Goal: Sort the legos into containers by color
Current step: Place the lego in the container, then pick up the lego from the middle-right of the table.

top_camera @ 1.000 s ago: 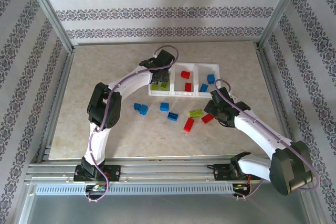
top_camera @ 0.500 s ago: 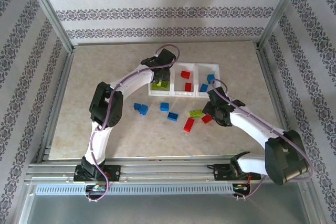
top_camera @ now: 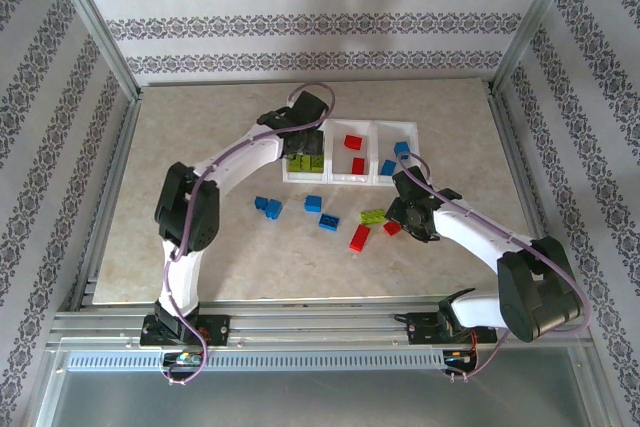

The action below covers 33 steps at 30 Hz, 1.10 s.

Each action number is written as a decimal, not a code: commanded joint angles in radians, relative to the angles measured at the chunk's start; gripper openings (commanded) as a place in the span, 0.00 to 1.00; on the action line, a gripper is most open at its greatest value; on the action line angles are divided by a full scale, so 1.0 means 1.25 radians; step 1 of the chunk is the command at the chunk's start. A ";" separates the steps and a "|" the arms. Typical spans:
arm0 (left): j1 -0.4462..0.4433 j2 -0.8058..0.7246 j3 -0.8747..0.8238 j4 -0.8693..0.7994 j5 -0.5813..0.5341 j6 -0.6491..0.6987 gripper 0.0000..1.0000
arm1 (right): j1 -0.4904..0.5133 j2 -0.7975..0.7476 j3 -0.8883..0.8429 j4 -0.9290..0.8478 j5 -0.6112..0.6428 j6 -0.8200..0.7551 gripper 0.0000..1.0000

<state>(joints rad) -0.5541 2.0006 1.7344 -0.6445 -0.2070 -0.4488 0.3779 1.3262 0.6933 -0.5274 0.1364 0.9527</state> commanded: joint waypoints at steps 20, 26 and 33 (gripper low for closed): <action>0.009 -0.404 -0.363 0.147 -0.090 -0.069 1.00 | 0.008 0.091 0.047 0.028 -0.008 -0.005 0.64; 0.014 -0.481 -0.451 0.185 -0.106 -0.084 1.00 | 0.009 0.097 0.030 0.033 -0.017 -0.002 0.58; 0.024 -0.535 -0.524 0.199 -0.125 -0.131 1.00 | 0.017 0.093 0.012 0.037 -0.022 0.003 0.52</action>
<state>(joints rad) -0.5404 1.3640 1.1053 -0.4404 -0.3283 -0.5655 0.3828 1.4391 0.7254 -0.4778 0.1135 0.9474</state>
